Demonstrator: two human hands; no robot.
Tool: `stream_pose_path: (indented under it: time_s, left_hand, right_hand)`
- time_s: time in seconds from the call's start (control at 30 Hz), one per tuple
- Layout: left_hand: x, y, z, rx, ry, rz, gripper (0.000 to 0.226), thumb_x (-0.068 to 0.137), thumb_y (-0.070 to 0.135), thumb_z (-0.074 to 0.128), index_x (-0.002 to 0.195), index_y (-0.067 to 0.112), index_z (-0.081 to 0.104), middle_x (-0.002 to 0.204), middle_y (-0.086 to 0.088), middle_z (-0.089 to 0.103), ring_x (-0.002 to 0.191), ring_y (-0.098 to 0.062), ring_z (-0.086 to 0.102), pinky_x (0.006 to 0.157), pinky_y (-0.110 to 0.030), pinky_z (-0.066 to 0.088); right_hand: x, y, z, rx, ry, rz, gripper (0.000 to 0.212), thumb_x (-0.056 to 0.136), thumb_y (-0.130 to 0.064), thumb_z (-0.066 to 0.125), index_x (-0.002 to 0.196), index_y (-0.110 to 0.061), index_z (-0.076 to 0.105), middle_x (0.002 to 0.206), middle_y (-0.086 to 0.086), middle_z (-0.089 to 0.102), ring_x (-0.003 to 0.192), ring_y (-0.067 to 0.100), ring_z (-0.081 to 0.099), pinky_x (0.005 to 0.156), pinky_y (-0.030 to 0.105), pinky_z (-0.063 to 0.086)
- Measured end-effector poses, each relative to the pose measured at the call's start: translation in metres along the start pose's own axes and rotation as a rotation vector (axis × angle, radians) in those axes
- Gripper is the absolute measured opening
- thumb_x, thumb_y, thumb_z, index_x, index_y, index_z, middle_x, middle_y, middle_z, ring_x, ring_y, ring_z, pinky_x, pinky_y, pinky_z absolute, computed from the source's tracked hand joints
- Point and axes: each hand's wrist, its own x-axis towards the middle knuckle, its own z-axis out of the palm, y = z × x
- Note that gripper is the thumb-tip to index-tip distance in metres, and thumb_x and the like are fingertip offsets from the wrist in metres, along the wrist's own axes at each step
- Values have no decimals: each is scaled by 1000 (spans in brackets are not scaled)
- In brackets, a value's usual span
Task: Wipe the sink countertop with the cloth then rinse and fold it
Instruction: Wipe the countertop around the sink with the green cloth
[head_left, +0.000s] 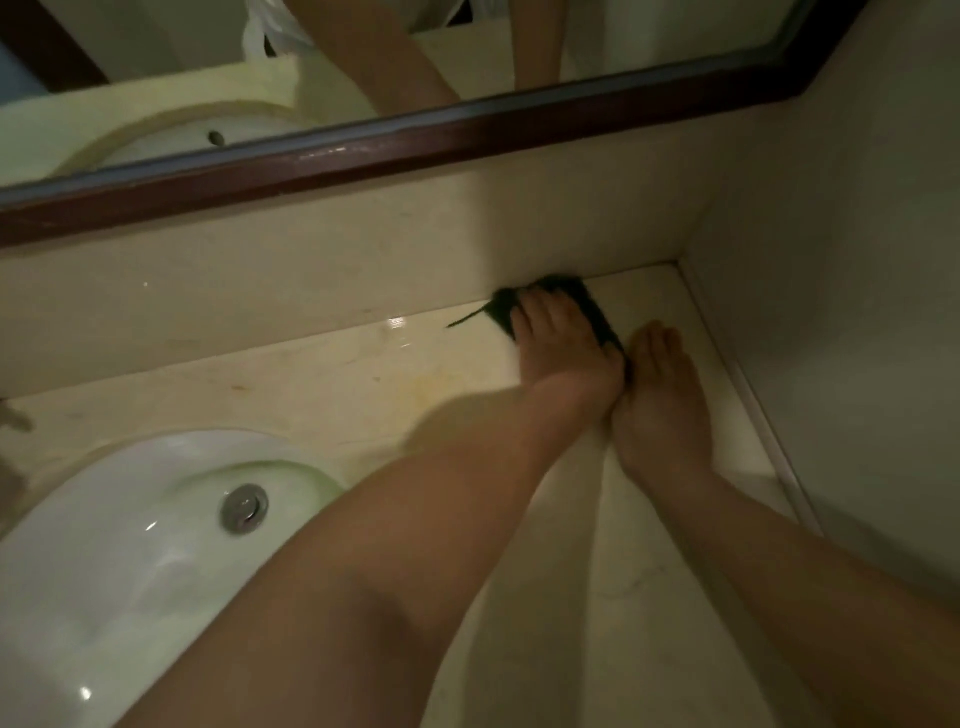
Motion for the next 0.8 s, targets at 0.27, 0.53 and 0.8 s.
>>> stream_pose_path:
  time_s: [0.27, 0.53, 0.8]
  left_hand:
    - [-54, -96, 0, 142, 60, 492, 77, 88, 46, 32, 153, 9, 15, 161, -16, 12, 149, -31, 7, 121, -44, 9]
    - [-116, -84, 15, 138, 146, 71, 81, 88, 46, 29, 151, -3, 11, 159, -25, 9, 147, -39, 6, 120, -49, 9]
    - [-255, -30, 73, 35, 45, 210, 84, 86, 46, 35, 151, -1, 12, 160, -23, 7, 148, -34, -1, 121, -47, 4]
  right_hand:
    - [-13, 13, -12, 14, -17, -107, 59, 85, -13, 35, 143, 2, 37, 150, 20, 38, 140, 32, 34, 115, 38, 27]
    - [-64, 11, -16, -92, -118, -49, 69, 90, -35, 17, 151, -2, 19, 159, 15, 19, 147, 27, 18, 120, 42, 18]
    - [-123, 6, -18, -89, -187, -59, 66, 98, -34, 23, 152, -1, 6, 161, 16, 4, 149, 30, 3, 122, 41, 8]
